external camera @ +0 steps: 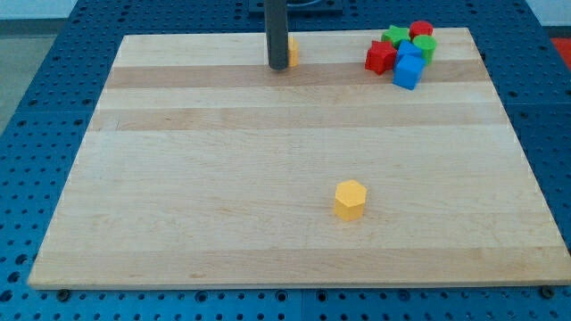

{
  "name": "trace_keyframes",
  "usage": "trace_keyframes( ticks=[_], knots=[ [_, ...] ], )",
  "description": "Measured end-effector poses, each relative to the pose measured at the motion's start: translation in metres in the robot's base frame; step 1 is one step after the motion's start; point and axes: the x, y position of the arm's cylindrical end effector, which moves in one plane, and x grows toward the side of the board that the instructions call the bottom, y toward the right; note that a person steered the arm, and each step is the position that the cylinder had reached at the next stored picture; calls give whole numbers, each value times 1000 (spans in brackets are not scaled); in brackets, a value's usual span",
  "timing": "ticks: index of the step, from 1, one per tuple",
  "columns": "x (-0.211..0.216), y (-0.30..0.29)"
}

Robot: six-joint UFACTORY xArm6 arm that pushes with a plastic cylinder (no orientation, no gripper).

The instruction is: Move the yellow hexagon closer to yellow heart

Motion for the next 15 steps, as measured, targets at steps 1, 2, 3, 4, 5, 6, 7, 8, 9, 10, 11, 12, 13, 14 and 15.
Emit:
trace_keyframes(
  ticks=[1,2,3,4,5,6,7,8,9,10,11,12,13,14,15],
  knots=[
    [-7,4],
    [-10,4],
    [3,4],
    [51,15],
    [92,51],
    [133,100],
    [178,137],
    [233,163],
    [285,173],
    [306,157],
    [307,126],
    [301,99],
    [288,87],
    [270,86],
    [250,86]
  ],
)
